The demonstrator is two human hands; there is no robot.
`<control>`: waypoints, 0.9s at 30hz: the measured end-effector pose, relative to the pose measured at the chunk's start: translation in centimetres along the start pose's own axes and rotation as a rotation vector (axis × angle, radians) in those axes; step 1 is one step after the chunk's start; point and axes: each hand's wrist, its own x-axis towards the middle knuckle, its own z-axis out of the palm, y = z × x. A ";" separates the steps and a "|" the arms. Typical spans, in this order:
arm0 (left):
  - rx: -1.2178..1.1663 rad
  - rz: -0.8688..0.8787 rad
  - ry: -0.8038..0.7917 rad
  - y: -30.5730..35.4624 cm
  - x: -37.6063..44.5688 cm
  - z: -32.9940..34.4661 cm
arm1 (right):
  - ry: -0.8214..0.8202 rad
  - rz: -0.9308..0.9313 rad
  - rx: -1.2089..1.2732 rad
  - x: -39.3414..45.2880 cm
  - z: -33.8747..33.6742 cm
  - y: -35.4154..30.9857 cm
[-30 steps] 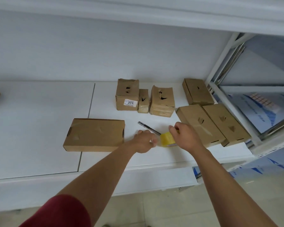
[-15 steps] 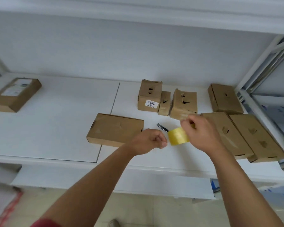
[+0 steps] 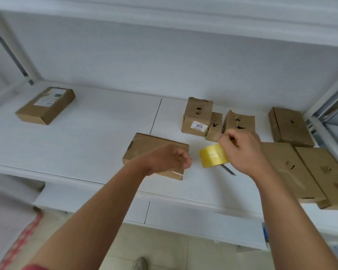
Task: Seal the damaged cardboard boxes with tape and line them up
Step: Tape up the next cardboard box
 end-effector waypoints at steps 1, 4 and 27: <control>0.010 0.006 -0.012 -0.3 -0.5 -0.6 | -0.002 0.001 0.000 0.1 0.4 -0.5; 0.006 0.040 -0.035 -1.1 -1.7 -2.6 | -0.009 0.011 0.033 0.6 1.4 -2.0; 0.190 0.003 0.014 -7.0 -3.4 -12.7 | 0.071 0.254 -0.060 2.5 7.8 -7.3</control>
